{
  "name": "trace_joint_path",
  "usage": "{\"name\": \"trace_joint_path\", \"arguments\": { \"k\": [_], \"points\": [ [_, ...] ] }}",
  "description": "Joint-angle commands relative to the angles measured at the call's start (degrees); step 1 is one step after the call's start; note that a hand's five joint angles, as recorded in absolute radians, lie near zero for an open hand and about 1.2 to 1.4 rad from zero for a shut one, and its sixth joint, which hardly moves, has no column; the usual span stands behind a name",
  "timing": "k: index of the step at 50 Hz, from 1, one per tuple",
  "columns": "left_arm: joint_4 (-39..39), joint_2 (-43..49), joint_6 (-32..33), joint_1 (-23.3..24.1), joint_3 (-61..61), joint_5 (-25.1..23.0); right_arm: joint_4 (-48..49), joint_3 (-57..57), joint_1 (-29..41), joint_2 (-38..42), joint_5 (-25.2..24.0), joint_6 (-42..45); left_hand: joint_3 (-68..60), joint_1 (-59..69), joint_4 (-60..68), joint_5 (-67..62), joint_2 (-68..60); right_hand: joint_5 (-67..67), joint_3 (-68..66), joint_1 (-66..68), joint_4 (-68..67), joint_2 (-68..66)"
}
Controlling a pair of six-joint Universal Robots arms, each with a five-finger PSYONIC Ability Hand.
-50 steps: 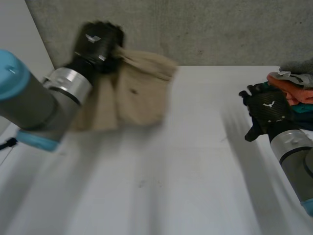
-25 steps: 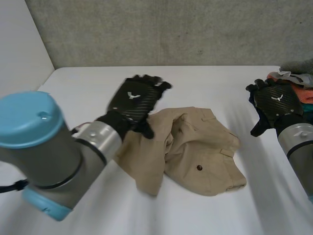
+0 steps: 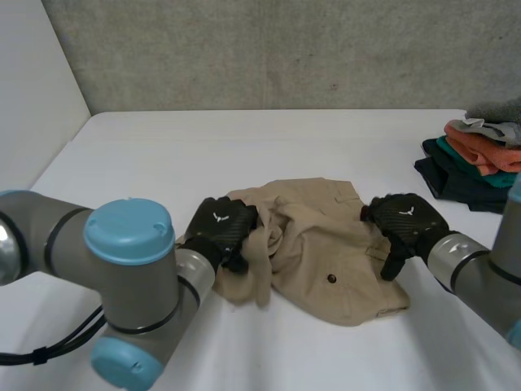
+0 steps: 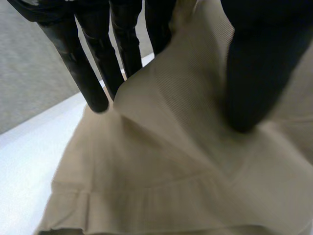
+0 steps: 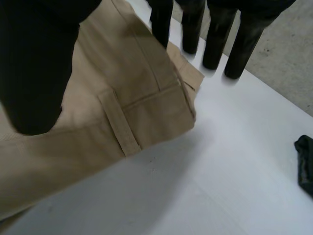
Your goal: Fold the laundry.
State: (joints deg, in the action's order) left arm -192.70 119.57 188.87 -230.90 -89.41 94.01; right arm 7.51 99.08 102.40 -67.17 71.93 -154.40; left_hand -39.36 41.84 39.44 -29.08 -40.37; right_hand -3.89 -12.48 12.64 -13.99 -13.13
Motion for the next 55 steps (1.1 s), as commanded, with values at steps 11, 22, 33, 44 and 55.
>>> {"name": "trace_joint_path", "arguments": {
  "k": [11, 22, 33, 44, 55],
  "points": [
    [-2.2, -14.6, 0.7, -0.2, 0.6, 4.1, 1.6, -4.3, 0.6, -6.4, 0.2, 0.6, -40.6, 38.2, 40.6, -40.9, -39.6, -66.1, -67.5, 67.4, -66.0, -66.9],
    [6.4, -30.6, 0.5, -0.4, 1.0, 1.2, -15.0, -12.8, 0.3, -22.1, -0.7, 0.9, -40.6, 38.2, 40.6, -40.9, -39.6, -66.1, -67.5, 67.4, -66.0, -66.9],
    [6.0, -16.1, 0.1, -9.3, 4.1, -2.0, -15.5, -23.0, 3.2, -6.1, -1.4, 5.4, -40.6, 38.2, 40.6, -40.9, -39.6, -66.1, -67.5, 67.4, -66.0, -66.9],
    [-2.3, 8.6, 1.2, -11.3, 27.3, -1.8, 7.0, -37.8, 10.0, 17.2, 18.6, 7.1, 25.8, -28.2, -25.8, 25.5, 26.8, 3.9, 2.5, -2.6, 4.0, 3.1],
    [-4.1, -7.0, 1.4, -14.0, 12.0, -2.4, 4.3, -20.2, 10.2, 0.1, 10.2, 6.5, 23.9, -26.4, -24.0, 23.7, 24.9, 3.9, 2.5, -2.6, 4.0, 3.1]
  ]
}}
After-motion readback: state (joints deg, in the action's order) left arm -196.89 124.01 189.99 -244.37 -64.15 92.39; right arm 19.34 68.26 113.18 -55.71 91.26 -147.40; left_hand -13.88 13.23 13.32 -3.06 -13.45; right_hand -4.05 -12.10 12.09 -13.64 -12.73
